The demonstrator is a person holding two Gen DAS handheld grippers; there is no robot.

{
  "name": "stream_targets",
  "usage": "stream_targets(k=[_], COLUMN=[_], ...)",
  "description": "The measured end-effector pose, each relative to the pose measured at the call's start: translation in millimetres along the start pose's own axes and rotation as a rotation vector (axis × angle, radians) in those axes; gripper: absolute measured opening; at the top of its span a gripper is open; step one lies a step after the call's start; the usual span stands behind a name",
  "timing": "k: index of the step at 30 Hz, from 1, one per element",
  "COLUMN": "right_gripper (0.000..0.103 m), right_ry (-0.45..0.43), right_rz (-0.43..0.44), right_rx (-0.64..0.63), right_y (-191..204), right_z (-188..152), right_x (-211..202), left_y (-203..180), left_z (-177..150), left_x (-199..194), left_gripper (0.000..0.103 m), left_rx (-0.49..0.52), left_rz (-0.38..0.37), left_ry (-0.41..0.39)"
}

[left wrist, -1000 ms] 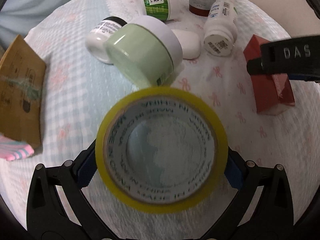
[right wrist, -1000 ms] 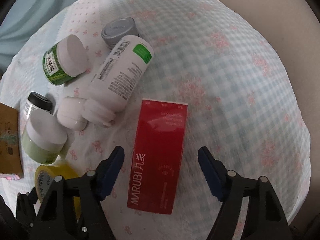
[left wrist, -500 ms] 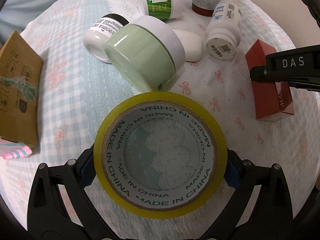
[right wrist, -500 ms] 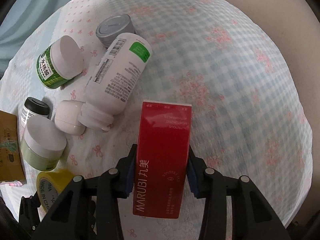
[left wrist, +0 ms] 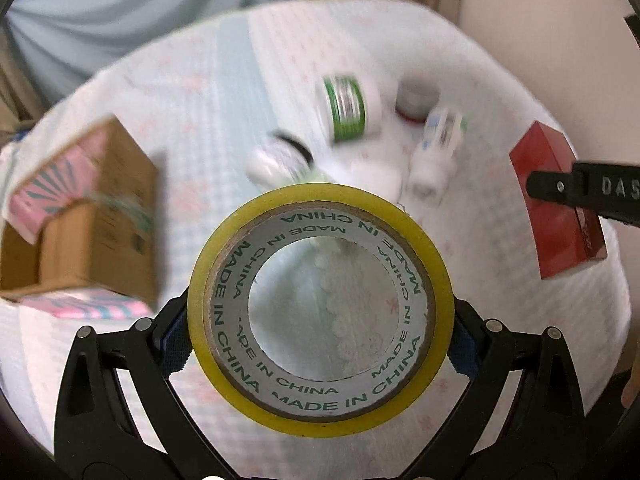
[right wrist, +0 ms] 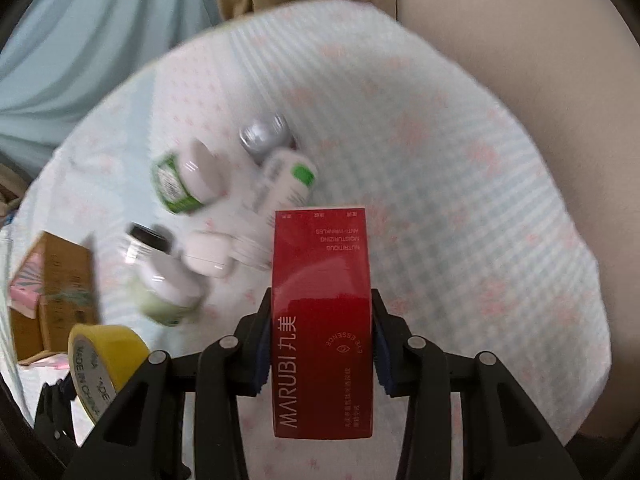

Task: Organize rigid objects
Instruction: 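Carry the tape roll and red box over the cardboard box with both tools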

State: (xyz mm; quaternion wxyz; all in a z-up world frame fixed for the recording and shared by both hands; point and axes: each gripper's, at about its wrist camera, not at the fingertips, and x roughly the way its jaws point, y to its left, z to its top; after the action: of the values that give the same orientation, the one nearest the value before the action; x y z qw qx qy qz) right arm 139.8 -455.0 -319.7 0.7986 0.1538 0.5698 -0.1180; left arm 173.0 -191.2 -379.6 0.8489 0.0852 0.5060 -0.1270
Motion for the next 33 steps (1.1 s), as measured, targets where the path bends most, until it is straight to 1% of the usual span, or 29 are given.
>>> stream_targets(k=[3,5,6,9,12,16,20,26,29,31,33], right_gripper=[0.038,0.038,0.038,0.038,0.038,0.038,0.038,0.038,0.038,0.038,0.038], right_ry=[-0.057,-0.085,-0.097,-0.149,-0.18,-0.202,-0.219,-0.214,-0.197,-0.176,-0.147], right_rz=[0.002,0.033,0.046,0.093,0.136,0.188,0.228,0.252,0.261,0.278,0.287], right_rx=[-0.049,-0.069,-0.08,-0.139,-0.183,-0.204,-0.216,-0.183,-0.158,-0.134,-0.122], right_y=[9.6,17.5,21.3,42.0,74.3,117.4,172.9,259.8,294.5,313.8,335.7], right_z=[2.3,7.3,10.0,15.7,17.3,11.3,1.9,-24.3,-34.6,-40.9,-40.4], right_x=[-47.6,-77.3,-88.8,-134.4,-162.9,-187.1,-207.8,-212.4,-202.8,-193.2,-179.5], left_y=[15.2,29.8,27.0,50.6,77.4,124.0,183.5,279.1,319.5,341.7,363.6], left_z=[17.1,28.5,33.7,50.2,64.6,71.3,72.2,65.7,62.6,62.9,62.5], left_x=[-46.9,-80.6,-94.4,-145.3,-183.1,-218.4,-239.0,-248.0,-242.1,-230.7,-215.8], left_gripper=[0.098,0.098,0.098,0.098,0.098,0.098,0.098,0.098,0.098,0.098,0.098], left_rx=[-0.021,-0.043,-0.051,-0.063,-0.084,-0.104,-0.116,-0.125,-0.125,-0.123,-0.115], left_rz=[0.007,0.013,0.015,0.032,0.036,0.054,0.056,0.041,0.032,0.026,0.032], left_ry=[-0.052,-0.09,-0.1,-0.144,-0.177,-0.209,-0.226,-0.212,-0.194,-0.174,-0.152])
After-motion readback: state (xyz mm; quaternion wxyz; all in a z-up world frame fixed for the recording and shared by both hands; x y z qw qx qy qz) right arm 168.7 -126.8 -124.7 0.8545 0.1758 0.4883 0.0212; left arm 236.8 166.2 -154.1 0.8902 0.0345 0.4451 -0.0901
